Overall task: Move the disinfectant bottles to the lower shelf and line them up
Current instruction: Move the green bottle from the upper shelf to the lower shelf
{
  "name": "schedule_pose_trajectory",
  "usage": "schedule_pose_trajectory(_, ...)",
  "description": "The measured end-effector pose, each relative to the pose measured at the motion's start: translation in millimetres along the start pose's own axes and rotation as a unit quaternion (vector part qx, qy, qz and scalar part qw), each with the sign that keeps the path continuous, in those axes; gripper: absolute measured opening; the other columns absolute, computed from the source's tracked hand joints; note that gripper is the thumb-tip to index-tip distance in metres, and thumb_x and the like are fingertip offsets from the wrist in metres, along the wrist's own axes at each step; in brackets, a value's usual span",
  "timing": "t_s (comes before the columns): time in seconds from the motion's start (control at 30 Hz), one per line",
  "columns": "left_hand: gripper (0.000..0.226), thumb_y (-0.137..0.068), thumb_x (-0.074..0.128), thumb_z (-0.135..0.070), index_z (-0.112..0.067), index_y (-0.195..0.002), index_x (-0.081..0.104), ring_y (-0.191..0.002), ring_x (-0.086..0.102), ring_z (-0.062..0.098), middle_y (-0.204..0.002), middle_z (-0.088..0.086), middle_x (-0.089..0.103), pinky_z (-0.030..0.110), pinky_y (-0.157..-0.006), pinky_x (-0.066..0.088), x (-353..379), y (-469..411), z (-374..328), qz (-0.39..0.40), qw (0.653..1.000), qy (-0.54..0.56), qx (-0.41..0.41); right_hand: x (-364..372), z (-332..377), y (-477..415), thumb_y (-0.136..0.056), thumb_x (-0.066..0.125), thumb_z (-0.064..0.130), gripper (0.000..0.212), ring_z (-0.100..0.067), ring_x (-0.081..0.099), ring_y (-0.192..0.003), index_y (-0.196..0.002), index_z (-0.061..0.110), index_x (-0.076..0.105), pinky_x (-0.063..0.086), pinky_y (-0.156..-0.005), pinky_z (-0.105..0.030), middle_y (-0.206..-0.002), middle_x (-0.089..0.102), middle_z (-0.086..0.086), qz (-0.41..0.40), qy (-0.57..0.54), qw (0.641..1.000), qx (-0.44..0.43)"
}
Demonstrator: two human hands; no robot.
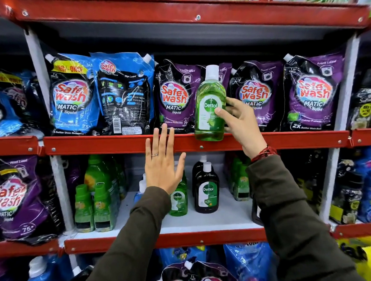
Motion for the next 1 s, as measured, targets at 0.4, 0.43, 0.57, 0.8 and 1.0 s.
schedule_pose_trajectory(0.4, 0.071, -0.102, 0.033, -0.042, -0.008, -0.162, 0.017, -0.16, 0.006, 0.029, -0.172, 0.013, 0.012, 0.048, -0.13, -0.004, 26.6, 128.2, -0.9, 0.086, 0.995, 0.023, -0.035, 26.9, -67.8, 91.4, -0.091, 0.069, 0.017, 0.038, -0.02, 0.068, -0.113, -0.126, 0.024, 0.059, 0.056, -0.087, -0.031, -0.121, 0.071, -0.006, 0.059, -0.048, 0.996, 0.046)
schedule_pose_trajectory(0.43, 0.071, -0.102, 0.033, -0.042, -0.008, -0.162, 0.016, -0.16, 0.005, 0.029, -0.172, 0.012, 0.012, 0.049, -0.13, -0.002, 29.6, 136.4, 0.0, 0.099, 0.994, 0.027, -0.035, 27.3, -71.2, 97.3, -0.092, 0.068, 0.016, 0.038, -0.016, 0.068, -0.111, -0.128, 0.022, 0.058, 0.055, -0.085, -0.027, -0.121, 0.07, -0.003, 0.062, -0.045, 0.996, 0.048)
schedule_pose_trajectory(0.57, 0.074, -0.101, 0.036, -0.043, -0.008, -0.163, 0.015, -0.16, 0.006, 0.029, -0.173, 0.012, 0.01, 0.052, -0.129, 0.002, 50.9, 176.1, 5.1, 0.156, 0.987, 0.018, -0.04, 36.3, -100.5, 117.5, -0.092, 0.067, 0.008, 0.039, -0.016, 0.065, -0.116, -0.129, 0.013, 0.057, 0.057, -0.092, -0.033, -0.124, 0.068, -0.006, 0.081, -0.037, 0.994, 0.067)
schedule_pose_trajectory(0.8, 0.072, -0.1, 0.032, -0.045, -0.002, -0.158, 0.03, -0.158, 0.013, 0.03, -0.17, 0.015, 0.014, 0.053, -0.126, 0.01, 74.7, 213.5, 6.4, 0.238, 0.97, 0.004, -0.053, 64.3, -164.3, 149.1, -0.093, 0.065, 0.006, 0.037, -0.015, 0.06, -0.121, -0.123, 0.025, 0.053, 0.052, -0.098, -0.029, -0.124, 0.063, 0.0, 0.115, -0.029, 0.986, 0.114)
schedule_pose_trajectory(1.0, 0.073, -0.103, 0.028, -0.049, -0.004, -0.16, 0.022, -0.159, 0.012, 0.03, -0.171, 0.014, 0.011, 0.049, -0.128, 0.004, 78.8, 218.9, 8.2, 0.245, 0.967, 0.008, -0.063, 91.4, -214.1, 160.1, -0.092, 0.063, 0.002, 0.038, -0.033, 0.058, -0.127, -0.122, 0.021, 0.05, 0.05, -0.106, -0.048, -0.127, 0.061, -0.012, 0.111, -0.029, 0.978, 0.172)
Point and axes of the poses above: each hand's wrist, its own y-axis away from the middle knuckle, its own x-axis out of the palm, z = x × y, the point moved 3 cm from there along -y, towards the middle knuckle
